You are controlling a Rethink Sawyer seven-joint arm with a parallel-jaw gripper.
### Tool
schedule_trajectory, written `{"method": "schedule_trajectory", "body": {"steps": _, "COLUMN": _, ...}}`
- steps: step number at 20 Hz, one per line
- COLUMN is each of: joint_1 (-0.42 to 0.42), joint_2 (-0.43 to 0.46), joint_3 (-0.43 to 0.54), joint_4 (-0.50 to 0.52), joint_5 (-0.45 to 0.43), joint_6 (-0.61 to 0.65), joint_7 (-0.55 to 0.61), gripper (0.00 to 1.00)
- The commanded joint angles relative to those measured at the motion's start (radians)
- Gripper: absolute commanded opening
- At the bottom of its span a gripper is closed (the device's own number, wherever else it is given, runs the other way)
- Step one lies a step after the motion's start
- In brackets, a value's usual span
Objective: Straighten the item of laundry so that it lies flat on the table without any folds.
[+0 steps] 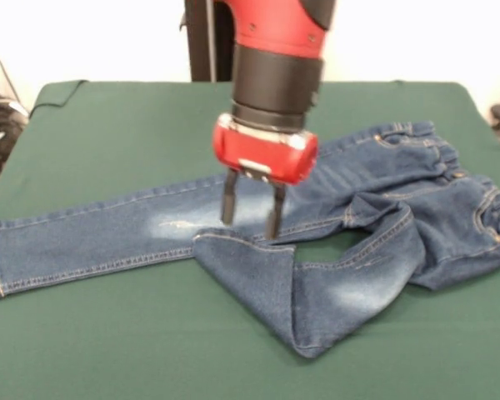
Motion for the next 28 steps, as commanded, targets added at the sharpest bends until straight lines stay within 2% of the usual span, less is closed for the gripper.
{"method": "schedule_trajectory", "body": {"steps": 1, "joint_1": 0.140, "joint_2": 0.275, "joint_3": -0.165, "joint_4": -0.322, "joint_5": 0.267, "joint_6": 0.195, "joint_7": 0.323, "gripper": 1.00}}
{"method": "schedule_trajectory", "body": {"steps": 6, "joint_1": 0.151, "joint_2": 0.410, "joint_3": -0.250, "joint_4": -0.445, "joint_5": 0.328, "joint_6": 0.193, "joint_7": 0.289, "gripper": 1.00}}
{"method": "schedule_trajectory", "body": {"steps": 12, "joint_1": 0.153, "joint_2": 0.481, "joint_3": -0.287, "joint_4": -0.477, "joint_5": 0.355, "joint_6": 0.175, "joint_7": 0.251, "gripper": 1.00}}
{"method": "schedule_trajectory", "body": {"steps": 15, "joint_1": 0.143, "joint_2": 0.508, "joint_3": -0.270, "joint_4": -0.475, "joint_5": 0.351, "joint_6": 0.165, "joint_7": 0.218, "gripper": 1.00}}
{"method": "schedule_trajectory", "body": {"steps": 21, "joint_1": 0.116, "joint_2": 0.462, "joint_3": -0.203, "joint_4": -0.408, "joint_5": 0.321, "joint_6": 0.150, "joint_7": 0.160, "gripper": 1.00}}
{"method": "schedule_trajectory", "body": {"steps": 28, "joint_1": -0.007, "joint_2": 0.366, "joint_3": -0.095, "joint_4": -0.291, "joint_5": 0.159, "joint_6": 0.077, "joint_7": -0.038, "gripper": 1.00}}
